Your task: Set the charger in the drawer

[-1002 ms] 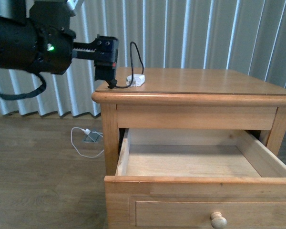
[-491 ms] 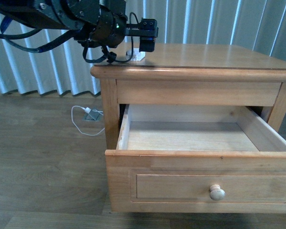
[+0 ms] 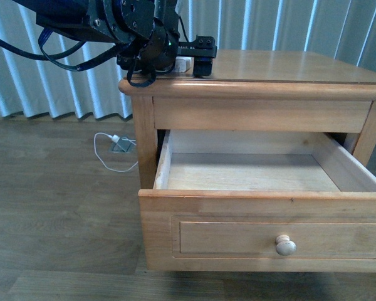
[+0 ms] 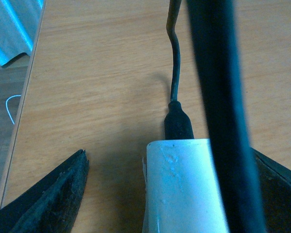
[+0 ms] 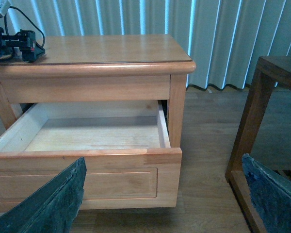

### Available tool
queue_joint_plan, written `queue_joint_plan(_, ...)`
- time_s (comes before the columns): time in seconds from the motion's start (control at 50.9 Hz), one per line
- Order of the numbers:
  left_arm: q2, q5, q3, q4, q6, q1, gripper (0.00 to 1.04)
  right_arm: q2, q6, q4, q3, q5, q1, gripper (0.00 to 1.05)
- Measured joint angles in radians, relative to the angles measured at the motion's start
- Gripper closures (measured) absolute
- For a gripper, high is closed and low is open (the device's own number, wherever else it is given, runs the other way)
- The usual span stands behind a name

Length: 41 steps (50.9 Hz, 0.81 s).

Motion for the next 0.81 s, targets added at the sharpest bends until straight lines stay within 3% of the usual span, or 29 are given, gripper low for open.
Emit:
queue_joint_plan(0.393, 0.025, -0.008, 0.058, -0.067, 0.025, -0.003, 0.62, 0.000, 0.000, 0.000, 0.000, 0.000, 0.000, 0.09)
queue_joint_plan(0.805, -0.155, 0.097, -0.234, 0.131, 0.019, 0.003, 0.65, 0.000, 0.000, 0.000, 0.000, 0.000, 0.000, 0.09)
